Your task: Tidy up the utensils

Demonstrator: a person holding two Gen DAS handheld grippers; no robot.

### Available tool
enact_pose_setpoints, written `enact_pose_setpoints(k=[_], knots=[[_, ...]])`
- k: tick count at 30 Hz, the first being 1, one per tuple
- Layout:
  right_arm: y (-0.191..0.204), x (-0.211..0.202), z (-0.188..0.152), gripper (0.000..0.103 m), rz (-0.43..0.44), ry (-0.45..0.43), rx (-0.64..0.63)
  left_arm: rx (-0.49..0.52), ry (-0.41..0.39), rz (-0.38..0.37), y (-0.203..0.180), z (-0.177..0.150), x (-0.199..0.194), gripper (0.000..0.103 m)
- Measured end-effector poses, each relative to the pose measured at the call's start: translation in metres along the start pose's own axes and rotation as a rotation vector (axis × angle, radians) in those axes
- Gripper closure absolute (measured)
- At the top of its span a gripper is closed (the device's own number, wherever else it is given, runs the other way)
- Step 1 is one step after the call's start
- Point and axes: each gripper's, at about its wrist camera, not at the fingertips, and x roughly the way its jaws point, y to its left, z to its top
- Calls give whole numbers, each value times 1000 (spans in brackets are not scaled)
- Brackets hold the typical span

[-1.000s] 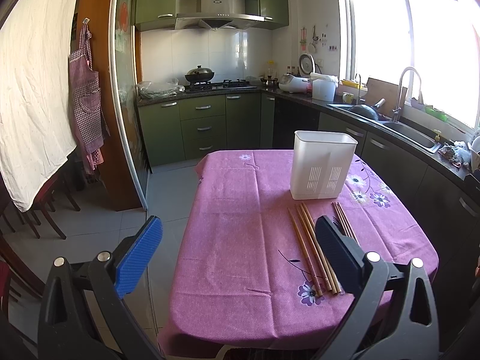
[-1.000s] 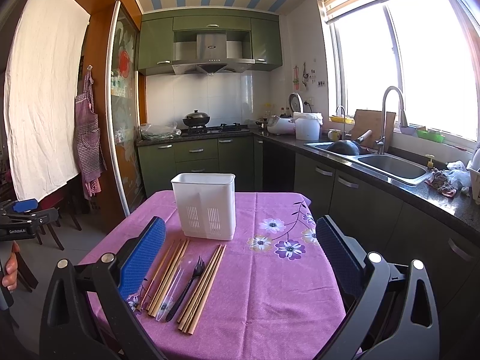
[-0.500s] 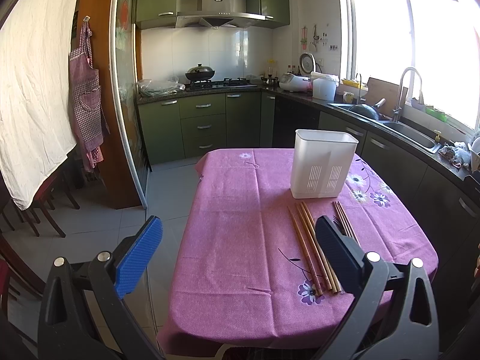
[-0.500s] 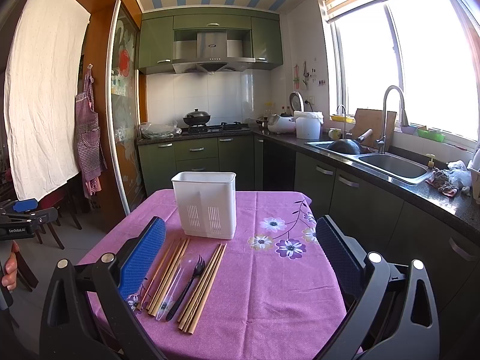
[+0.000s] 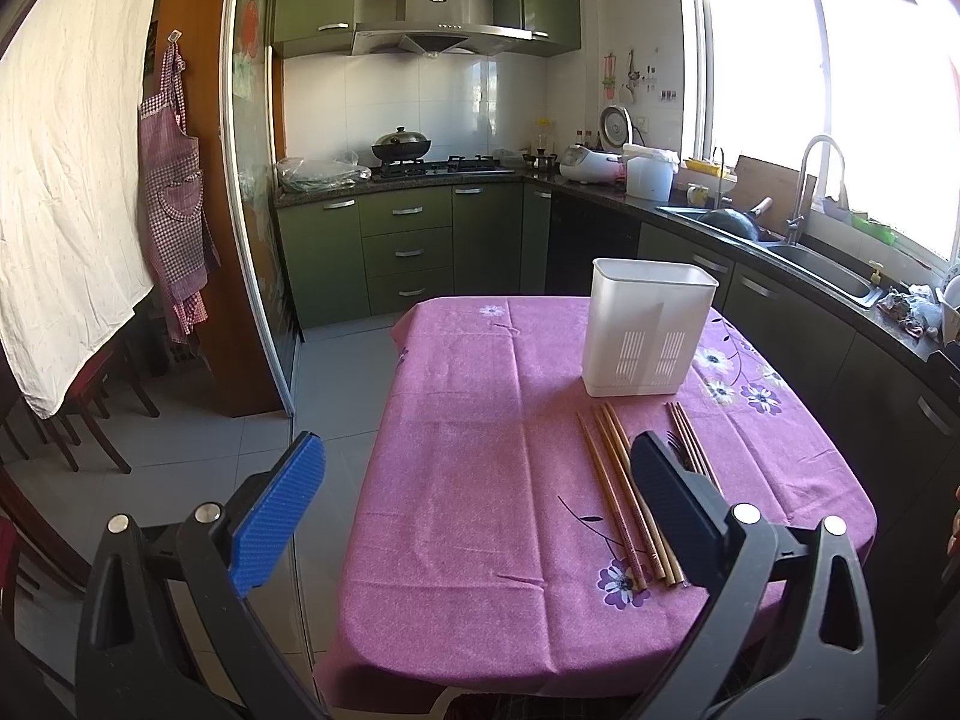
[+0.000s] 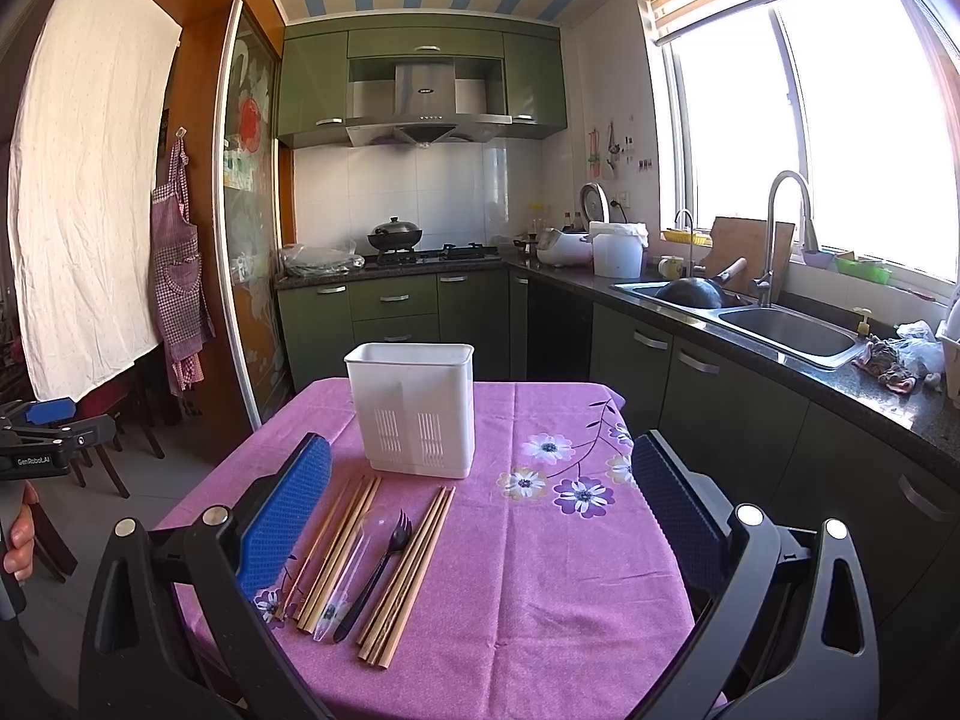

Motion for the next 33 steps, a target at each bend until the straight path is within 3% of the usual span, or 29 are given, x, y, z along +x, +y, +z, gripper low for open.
enact_pose_setpoints(k=[33], knots=[[5, 5, -3, 4, 1, 13, -7, -8, 15, -1, 5, -1, 1, 6]])
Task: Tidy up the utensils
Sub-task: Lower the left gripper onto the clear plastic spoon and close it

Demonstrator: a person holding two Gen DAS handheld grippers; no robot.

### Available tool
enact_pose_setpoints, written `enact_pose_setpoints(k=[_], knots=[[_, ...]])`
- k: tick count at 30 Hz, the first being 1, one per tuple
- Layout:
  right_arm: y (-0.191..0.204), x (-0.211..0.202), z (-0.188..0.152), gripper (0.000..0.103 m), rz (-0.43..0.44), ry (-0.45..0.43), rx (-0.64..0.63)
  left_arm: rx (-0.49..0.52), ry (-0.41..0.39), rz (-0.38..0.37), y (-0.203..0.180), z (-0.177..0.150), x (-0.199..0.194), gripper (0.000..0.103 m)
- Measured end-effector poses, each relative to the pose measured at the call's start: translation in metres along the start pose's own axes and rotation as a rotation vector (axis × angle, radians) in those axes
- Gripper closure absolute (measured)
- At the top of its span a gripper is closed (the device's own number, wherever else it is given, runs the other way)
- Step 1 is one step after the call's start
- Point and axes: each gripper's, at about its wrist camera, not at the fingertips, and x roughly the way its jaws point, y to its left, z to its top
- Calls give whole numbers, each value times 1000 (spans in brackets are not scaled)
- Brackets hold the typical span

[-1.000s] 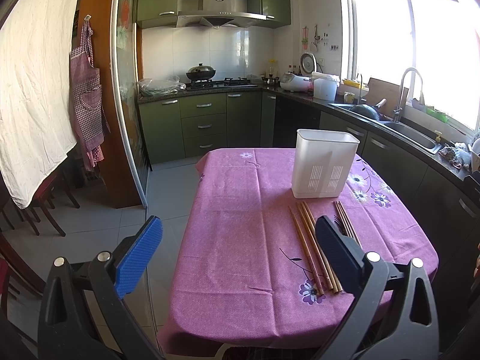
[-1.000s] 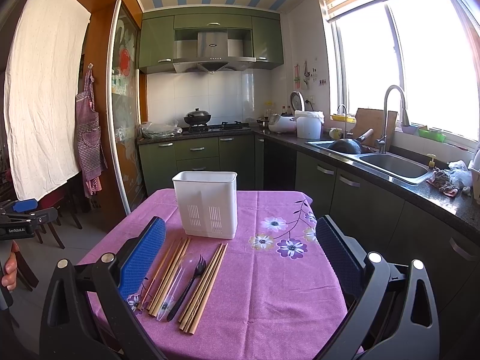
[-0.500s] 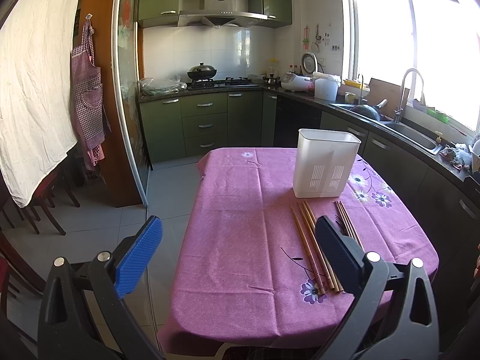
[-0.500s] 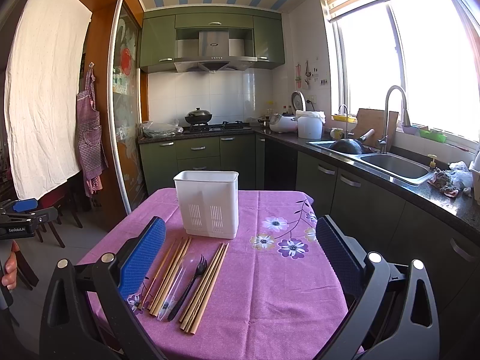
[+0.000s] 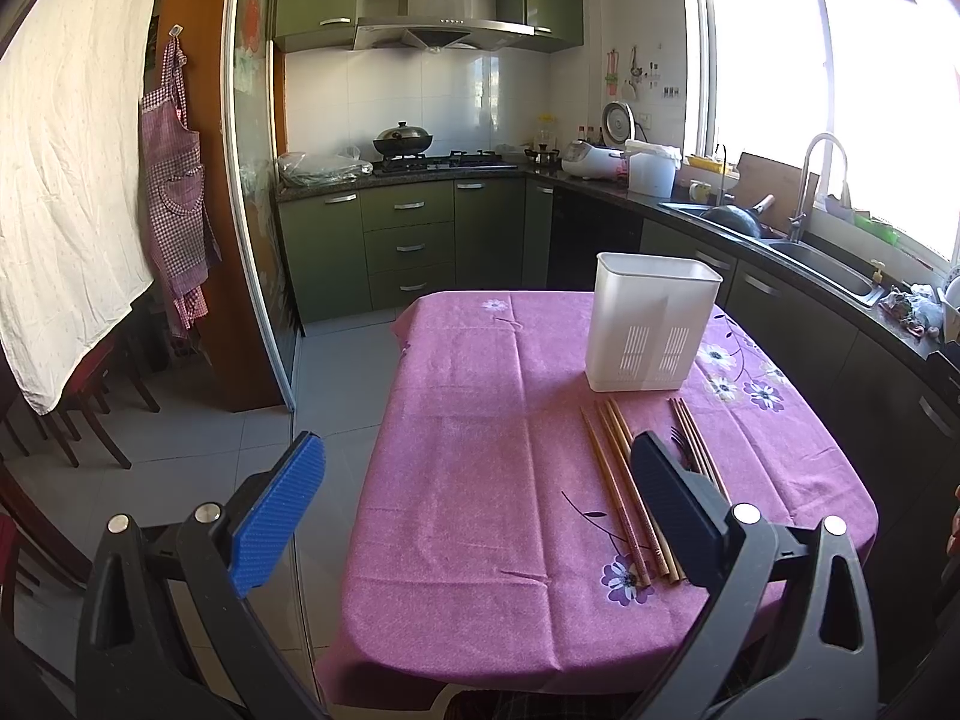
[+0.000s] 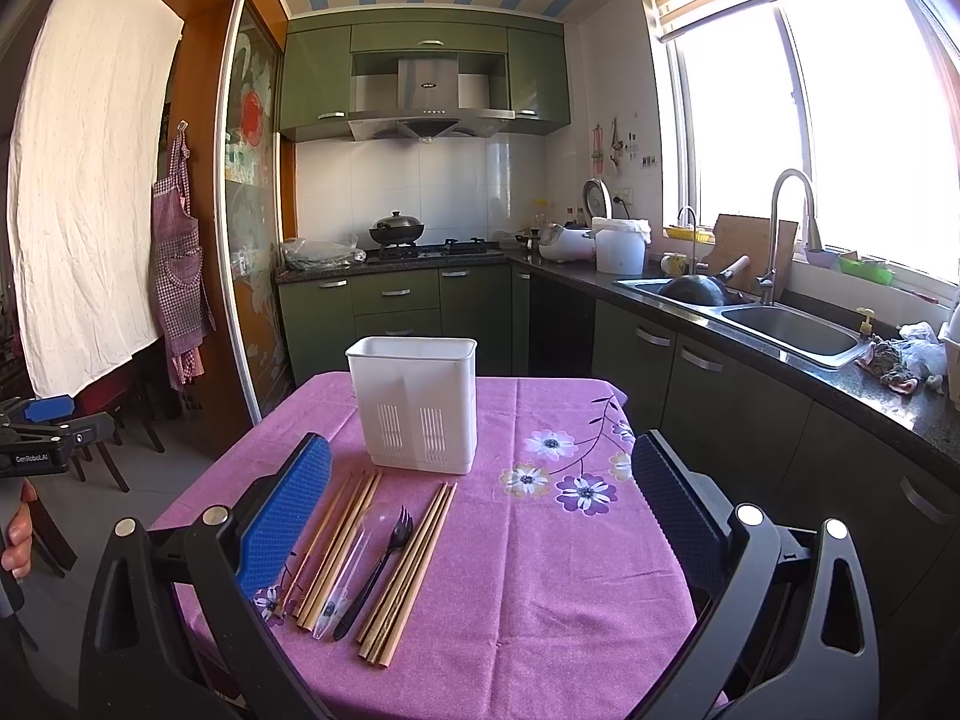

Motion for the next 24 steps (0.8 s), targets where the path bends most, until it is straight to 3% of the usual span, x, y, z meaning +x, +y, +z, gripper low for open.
enact_pose_setpoints(k=[6, 11, 21, 24], knots=[[0, 16, -3, 4, -9, 58, -19, 0, 37, -18, -3, -1, 12, 6], [-13, 42, -1, 4, -29, 139, -20, -19, 133, -64, -11, 2, 40, 6], [-44, 133, -14, 4, 9, 444, 3, 7, 376, -186, -65, 13, 123, 6], [-52, 158, -20, 4, 8, 515, 7, 33, 445, -221, -89, 15, 147, 16]])
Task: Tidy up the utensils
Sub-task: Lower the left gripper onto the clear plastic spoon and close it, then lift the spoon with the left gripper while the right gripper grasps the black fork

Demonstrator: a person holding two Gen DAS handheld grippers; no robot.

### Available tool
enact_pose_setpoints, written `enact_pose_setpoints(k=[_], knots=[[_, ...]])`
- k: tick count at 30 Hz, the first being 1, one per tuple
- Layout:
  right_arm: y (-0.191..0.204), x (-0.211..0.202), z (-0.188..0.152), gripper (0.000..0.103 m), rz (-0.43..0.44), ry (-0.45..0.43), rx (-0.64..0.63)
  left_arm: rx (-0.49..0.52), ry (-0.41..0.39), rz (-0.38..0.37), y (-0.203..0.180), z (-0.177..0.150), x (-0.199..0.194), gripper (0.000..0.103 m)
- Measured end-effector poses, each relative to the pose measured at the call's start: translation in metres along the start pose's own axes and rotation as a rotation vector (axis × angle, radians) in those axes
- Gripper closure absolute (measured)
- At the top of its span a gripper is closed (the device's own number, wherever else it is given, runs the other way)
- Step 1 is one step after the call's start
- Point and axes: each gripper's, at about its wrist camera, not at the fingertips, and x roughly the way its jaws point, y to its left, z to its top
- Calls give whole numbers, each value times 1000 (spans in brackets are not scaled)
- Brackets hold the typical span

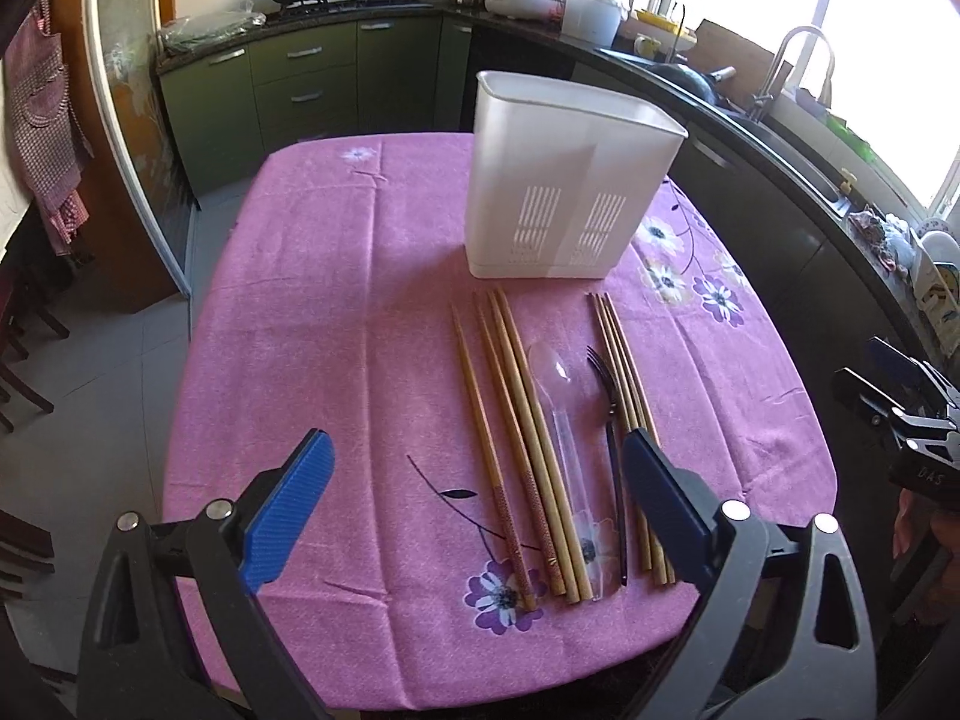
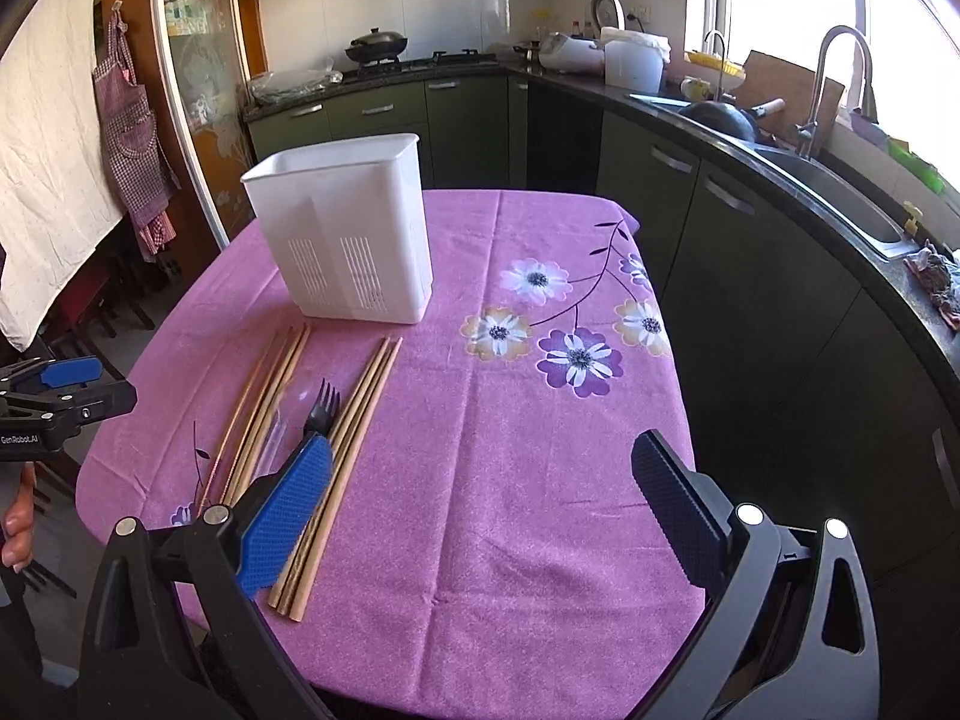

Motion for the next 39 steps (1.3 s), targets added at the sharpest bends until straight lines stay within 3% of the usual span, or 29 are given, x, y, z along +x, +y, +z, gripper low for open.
enact_pose_setpoints(k=[3, 8, 14, 21, 39], knots=[[-8, 15, 4, 7, 1, 37, 7, 11, 86, -46, -16, 10, 28, 31], [-10, 23, 5, 13, 10, 49, -2, -8, 225, -113, -35, 16, 73, 71], [-11, 29, 2, 15, 13, 65, -5, -19, 297, -112, -47, 19, 101, 93], [-9, 31, 2, 18, 8, 69, -14, -31, 327, -39, -45, 23, 110, 93], [-12, 35, 5, 18, -3, 81, -21, 0, 365, 21, -59, 33, 135, 93]])
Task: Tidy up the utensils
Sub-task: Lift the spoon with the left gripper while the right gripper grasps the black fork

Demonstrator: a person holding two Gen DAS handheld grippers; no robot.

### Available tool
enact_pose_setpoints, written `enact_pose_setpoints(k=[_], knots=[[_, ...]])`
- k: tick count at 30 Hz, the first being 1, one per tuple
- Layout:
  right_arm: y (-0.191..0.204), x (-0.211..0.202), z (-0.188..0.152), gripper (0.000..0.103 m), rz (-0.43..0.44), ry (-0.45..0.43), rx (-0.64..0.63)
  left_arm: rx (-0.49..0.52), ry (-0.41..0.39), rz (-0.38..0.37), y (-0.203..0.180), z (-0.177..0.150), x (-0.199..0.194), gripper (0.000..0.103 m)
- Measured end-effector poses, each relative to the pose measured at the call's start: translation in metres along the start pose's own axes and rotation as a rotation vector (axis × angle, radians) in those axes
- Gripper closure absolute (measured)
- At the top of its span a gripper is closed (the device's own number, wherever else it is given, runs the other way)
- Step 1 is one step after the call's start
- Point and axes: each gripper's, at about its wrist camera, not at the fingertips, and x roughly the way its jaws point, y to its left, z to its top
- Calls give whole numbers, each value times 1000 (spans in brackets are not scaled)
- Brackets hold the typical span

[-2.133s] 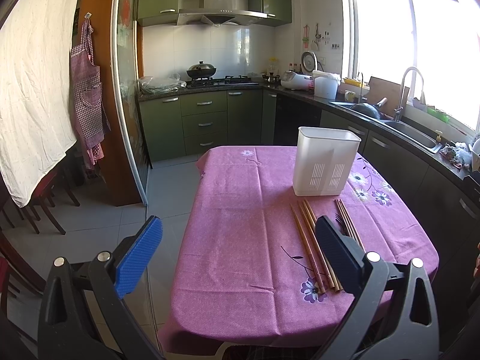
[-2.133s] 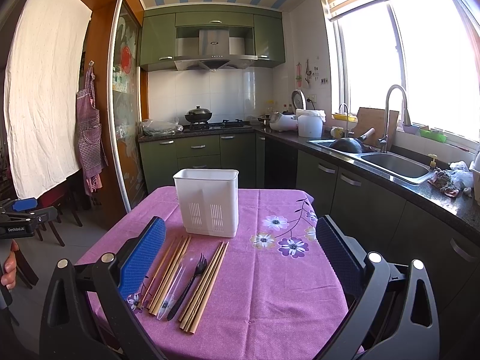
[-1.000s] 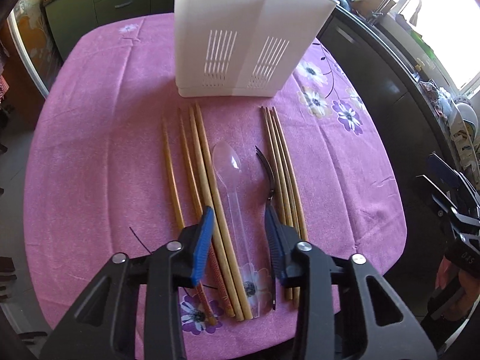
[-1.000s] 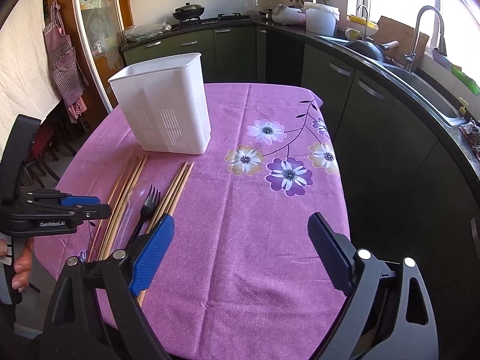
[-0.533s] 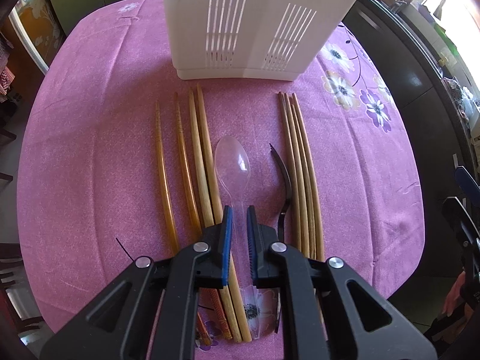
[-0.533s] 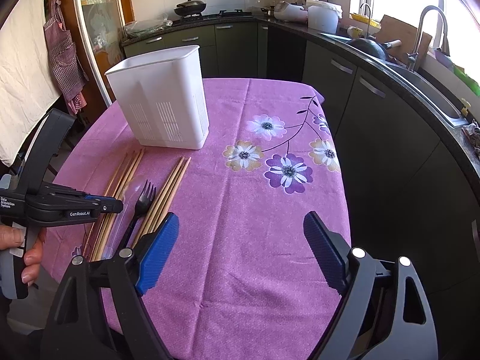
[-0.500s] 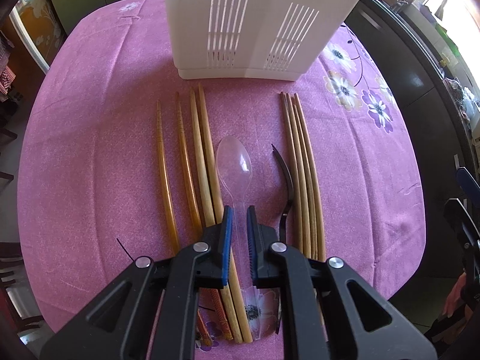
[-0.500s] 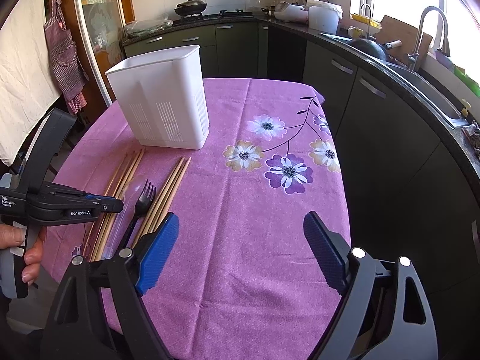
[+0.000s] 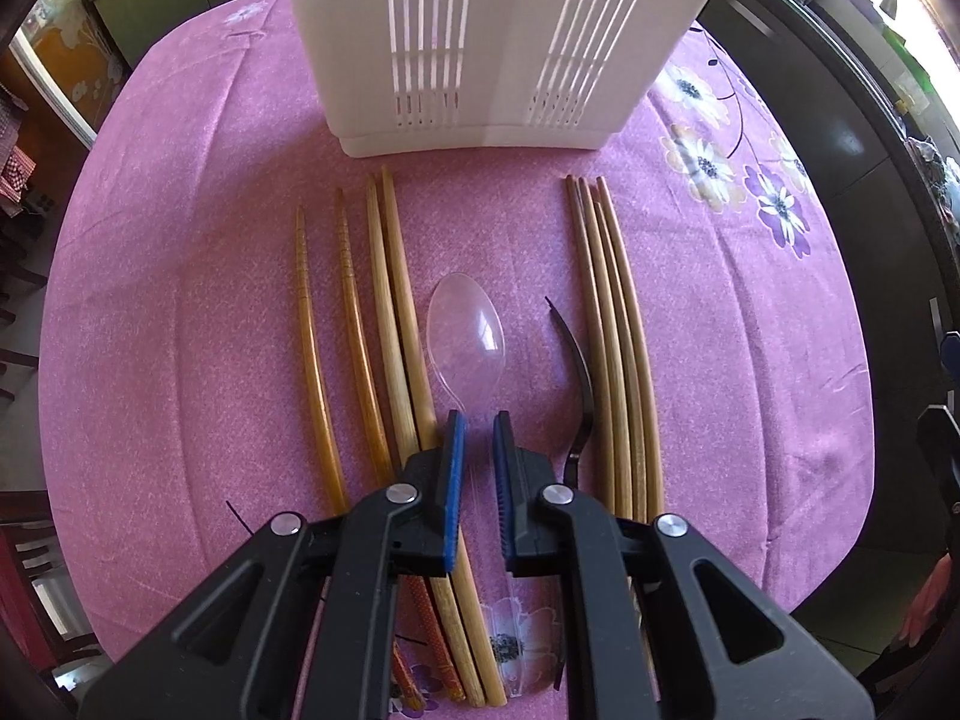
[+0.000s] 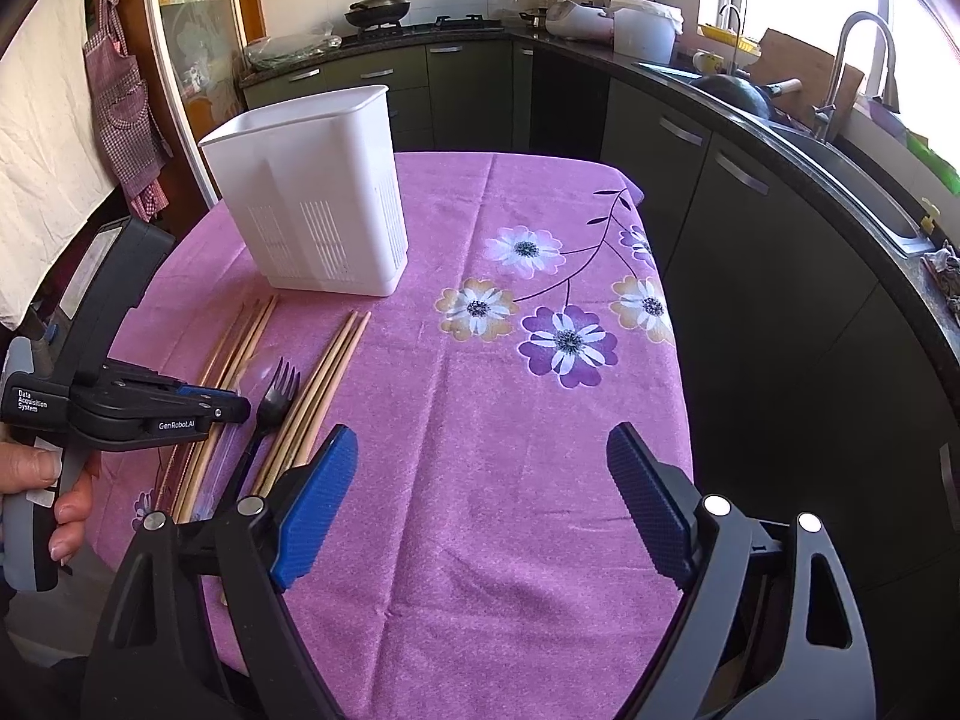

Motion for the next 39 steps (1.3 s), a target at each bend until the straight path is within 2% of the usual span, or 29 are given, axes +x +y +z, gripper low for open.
enact_pose_setpoints(k=[5, 7, 11, 15, 18, 21, 26, 33, 39], knots=[[8, 6, 3, 19, -2, 29, -33, -13, -8, -26, 1, 4, 2, 94], [12, 11, 4, 26, 4, 46, -43, -17, -33, -49, 3, 0, -3, 95], [16, 23, 8, 47, 16, 91, -47, -24, -92, -69, 7, -1, -19, 95], [22, 35, 11, 70, 63, 147, -37, -28, -159, -77, 11, -6, -40, 95], [35, 45, 15, 79, 102, 198, -55, -28, -212, -64, 15, -15, -55, 95], [57, 54, 22, 84, 151, 249, -79, -30, -262, -47, 29, -23, -73, 95], [95, 70, 32, 84, 209, 330, -110, -34, -312, -20, 41, -29, -92, 95], [126, 94, 44, 84, 178, 420, -122, -32, -325, -25, 51, -35, -96, 95], [137, 111, 50, 84, 122, 451, -134, -32, -333, -29, 55, -37, -97, 95]])
